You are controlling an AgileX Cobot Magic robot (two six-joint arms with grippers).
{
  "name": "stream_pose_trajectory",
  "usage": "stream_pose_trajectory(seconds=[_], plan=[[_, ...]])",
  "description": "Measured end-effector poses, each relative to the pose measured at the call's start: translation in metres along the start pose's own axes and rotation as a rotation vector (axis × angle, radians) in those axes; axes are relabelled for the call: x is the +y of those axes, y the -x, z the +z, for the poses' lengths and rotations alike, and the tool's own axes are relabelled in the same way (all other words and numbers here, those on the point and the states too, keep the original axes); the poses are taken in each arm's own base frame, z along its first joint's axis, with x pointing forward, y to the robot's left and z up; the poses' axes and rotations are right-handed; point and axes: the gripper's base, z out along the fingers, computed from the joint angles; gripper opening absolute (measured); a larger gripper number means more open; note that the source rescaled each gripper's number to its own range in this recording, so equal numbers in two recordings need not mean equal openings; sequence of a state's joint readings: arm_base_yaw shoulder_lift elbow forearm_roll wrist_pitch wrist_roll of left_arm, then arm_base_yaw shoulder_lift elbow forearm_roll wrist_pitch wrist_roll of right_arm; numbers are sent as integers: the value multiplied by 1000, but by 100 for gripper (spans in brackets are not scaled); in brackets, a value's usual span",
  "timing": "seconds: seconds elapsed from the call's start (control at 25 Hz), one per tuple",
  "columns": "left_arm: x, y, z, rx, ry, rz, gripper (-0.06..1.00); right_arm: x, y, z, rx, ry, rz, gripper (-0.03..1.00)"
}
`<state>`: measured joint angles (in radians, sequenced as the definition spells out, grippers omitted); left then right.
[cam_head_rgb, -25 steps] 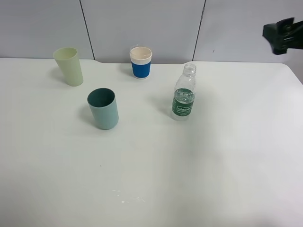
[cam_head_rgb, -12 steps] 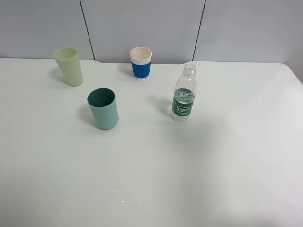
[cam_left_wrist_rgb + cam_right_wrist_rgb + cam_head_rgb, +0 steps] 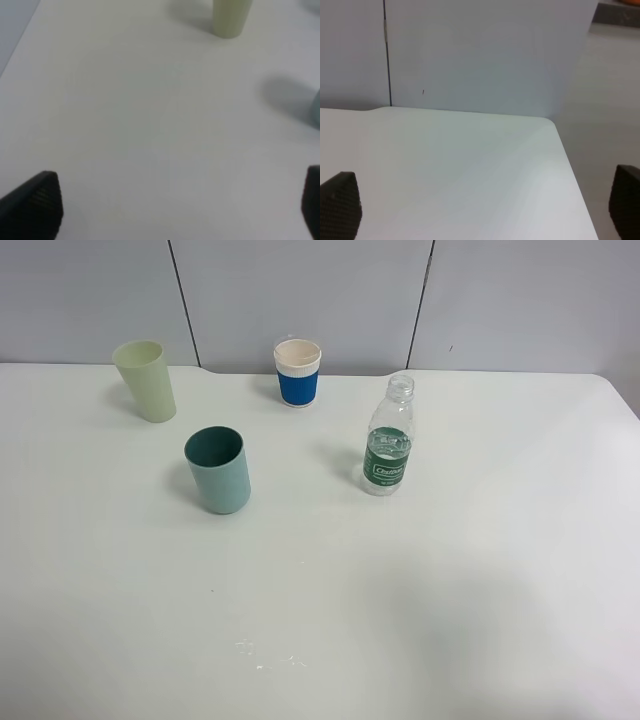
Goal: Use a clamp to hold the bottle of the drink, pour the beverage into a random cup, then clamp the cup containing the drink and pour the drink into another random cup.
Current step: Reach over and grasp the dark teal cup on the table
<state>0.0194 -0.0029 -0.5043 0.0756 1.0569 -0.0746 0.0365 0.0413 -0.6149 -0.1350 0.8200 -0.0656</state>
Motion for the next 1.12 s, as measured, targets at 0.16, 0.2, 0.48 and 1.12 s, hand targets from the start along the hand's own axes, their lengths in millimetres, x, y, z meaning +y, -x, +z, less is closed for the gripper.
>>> stream_pose_trajectory(seconds=[0.16, 0.2, 0.48, 1.12], plan=[[0, 0, 0, 0, 0, 0, 89, 0, -8, -9, 22, -2, 10, 100], [0, 0, 0, 0, 0, 0, 89, 0, -10, -9, 43, 1, 11, 100], [0, 0, 0, 0, 0, 0, 89, 11, -35, 6, 177, 73, 62, 100], [0, 0, 0, 0, 0, 0, 89, 18, -50, 10, 301, 122, 141, 100]])
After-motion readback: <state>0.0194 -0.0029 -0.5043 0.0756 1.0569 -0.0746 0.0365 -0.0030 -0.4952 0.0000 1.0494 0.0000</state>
